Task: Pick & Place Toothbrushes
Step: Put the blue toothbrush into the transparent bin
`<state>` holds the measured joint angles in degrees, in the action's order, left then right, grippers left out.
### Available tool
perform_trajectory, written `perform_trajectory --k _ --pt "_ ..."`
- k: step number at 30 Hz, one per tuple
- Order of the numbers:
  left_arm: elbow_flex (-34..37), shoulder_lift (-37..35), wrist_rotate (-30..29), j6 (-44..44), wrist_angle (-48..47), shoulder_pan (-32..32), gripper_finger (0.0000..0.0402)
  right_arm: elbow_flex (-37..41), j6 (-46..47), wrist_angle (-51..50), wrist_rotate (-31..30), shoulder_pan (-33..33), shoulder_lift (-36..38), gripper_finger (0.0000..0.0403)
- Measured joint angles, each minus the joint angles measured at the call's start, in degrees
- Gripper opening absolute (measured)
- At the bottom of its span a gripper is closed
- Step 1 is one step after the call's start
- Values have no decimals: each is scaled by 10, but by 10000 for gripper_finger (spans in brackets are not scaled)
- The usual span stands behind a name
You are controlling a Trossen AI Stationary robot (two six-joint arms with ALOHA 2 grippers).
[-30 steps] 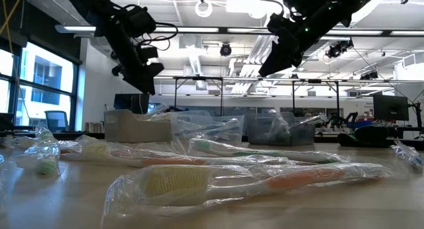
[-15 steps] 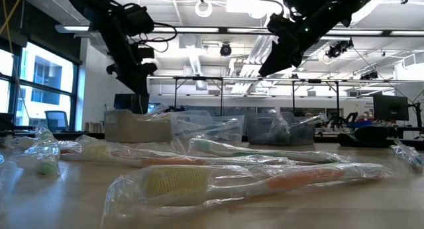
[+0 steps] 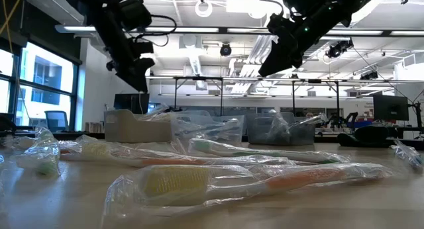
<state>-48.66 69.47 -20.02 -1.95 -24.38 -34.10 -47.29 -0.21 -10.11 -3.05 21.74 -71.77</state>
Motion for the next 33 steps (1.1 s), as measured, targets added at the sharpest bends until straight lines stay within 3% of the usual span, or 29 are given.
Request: perform_trajectory --k 12,26,33 --pt "42 -22 1 -28 24 0 164 0 0 0 0 0 0 148" --pt "60 -119 22 -13 2 0 164 0 0 0 0 0 0 148" --pt "145 -209 133 -28 64 0 164 0 0 0 0 0 0 148"
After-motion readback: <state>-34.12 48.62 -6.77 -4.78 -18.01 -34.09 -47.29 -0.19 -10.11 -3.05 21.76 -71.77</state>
